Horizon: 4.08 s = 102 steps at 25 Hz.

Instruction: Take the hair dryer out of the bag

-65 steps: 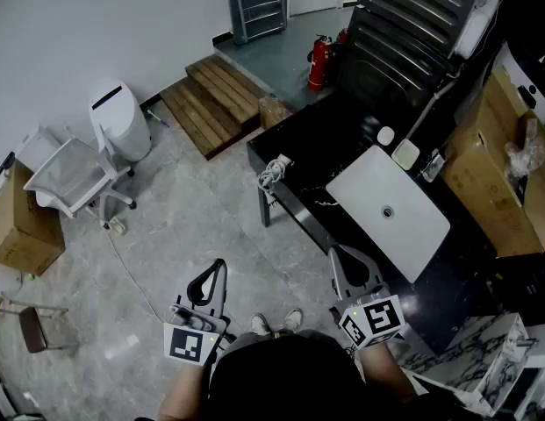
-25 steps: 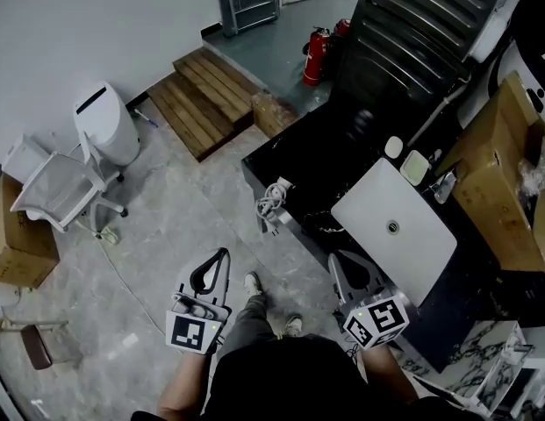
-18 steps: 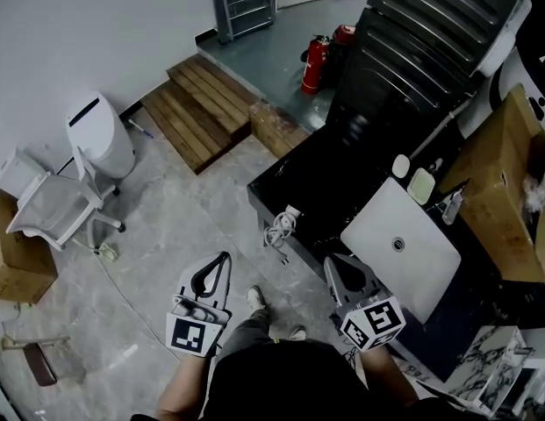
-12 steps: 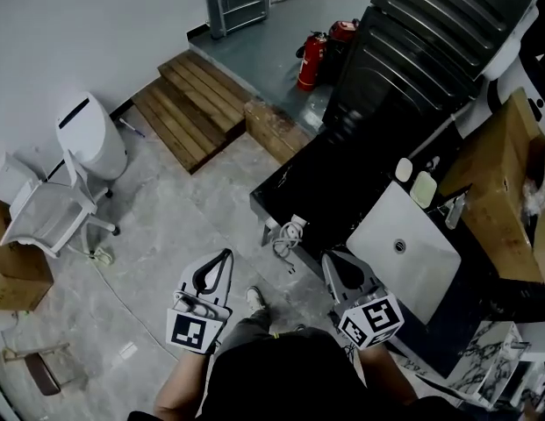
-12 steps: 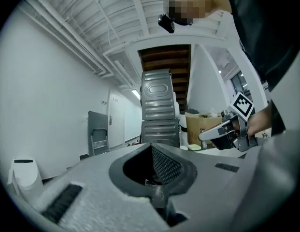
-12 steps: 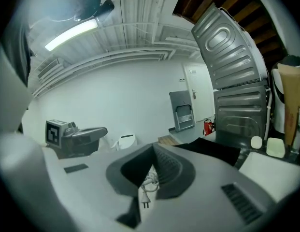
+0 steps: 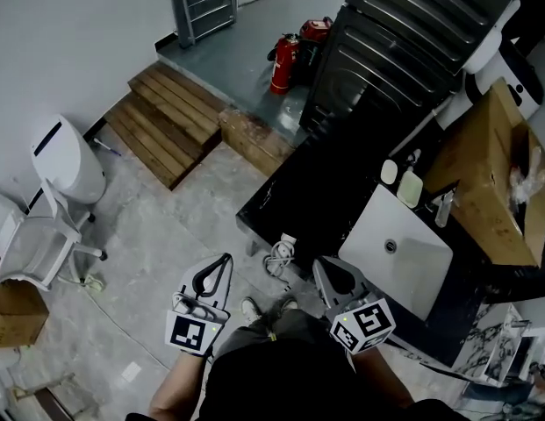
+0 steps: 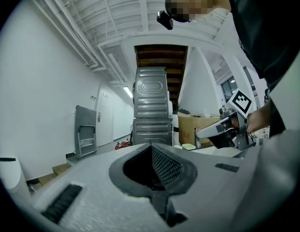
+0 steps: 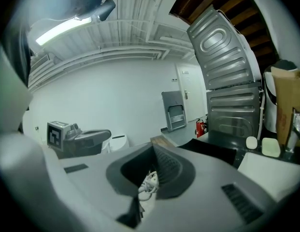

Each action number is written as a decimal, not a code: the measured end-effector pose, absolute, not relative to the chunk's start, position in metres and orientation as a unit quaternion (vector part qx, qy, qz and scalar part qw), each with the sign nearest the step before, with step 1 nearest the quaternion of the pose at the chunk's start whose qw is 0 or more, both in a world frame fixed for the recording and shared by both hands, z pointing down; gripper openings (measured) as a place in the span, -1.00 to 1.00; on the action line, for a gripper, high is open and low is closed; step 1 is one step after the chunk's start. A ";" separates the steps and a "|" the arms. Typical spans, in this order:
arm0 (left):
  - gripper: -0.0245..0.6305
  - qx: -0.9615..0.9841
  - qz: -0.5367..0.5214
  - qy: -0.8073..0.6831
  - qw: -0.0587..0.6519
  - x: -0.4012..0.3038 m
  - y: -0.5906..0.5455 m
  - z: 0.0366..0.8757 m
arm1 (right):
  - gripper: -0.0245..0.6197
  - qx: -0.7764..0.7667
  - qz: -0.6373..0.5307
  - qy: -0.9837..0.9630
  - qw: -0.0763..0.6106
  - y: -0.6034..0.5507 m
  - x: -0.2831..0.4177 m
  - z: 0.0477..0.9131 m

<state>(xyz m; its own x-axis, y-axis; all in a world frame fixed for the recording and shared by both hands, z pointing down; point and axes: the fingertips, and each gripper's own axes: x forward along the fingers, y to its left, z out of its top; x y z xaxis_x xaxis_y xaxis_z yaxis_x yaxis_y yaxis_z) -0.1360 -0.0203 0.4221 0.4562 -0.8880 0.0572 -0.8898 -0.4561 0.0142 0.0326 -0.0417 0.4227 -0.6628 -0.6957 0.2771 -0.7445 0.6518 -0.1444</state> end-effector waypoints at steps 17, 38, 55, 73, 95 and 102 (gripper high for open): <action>-0.85 0.876 0.056 -0.479 -0.008 -0.094 -0.068 0.423 | -0.89 0.412 0.136 -0.896 0.092 -0.073 0.052 0.434; -0.49 0.916 0.188 -0.349 -0.065 -0.059 -0.103 0.511 | -0.89 0.412 0.152 -0.891 0.115 -0.074 0.046 0.457; -0.08 0.908 0.304 -0.269 -0.104 -0.051 -0.150 0.573 | -0.88 0.406 0.201 -0.882 0.131 -0.070 0.025 0.496; -0.82 0.913 0.280 -0.273 -0.119 -0.036 -0.170 0.547 | -0.49 0.416 0.227 -0.864 0.167 -0.078 0.000 0.535; -0.84 0.918 0.224 -0.289 -0.154 -0.034 -0.153 0.518 | 0.11 0.538 0.283 -0.765 0.215 -0.131 -0.003 0.575; -0.84 0.920 0.205 -0.297 -0.151 -0.033 -0.154 0.516 | 0.11 0.534 0.317 -0.751 0.225 -0.139 -0.004 0.586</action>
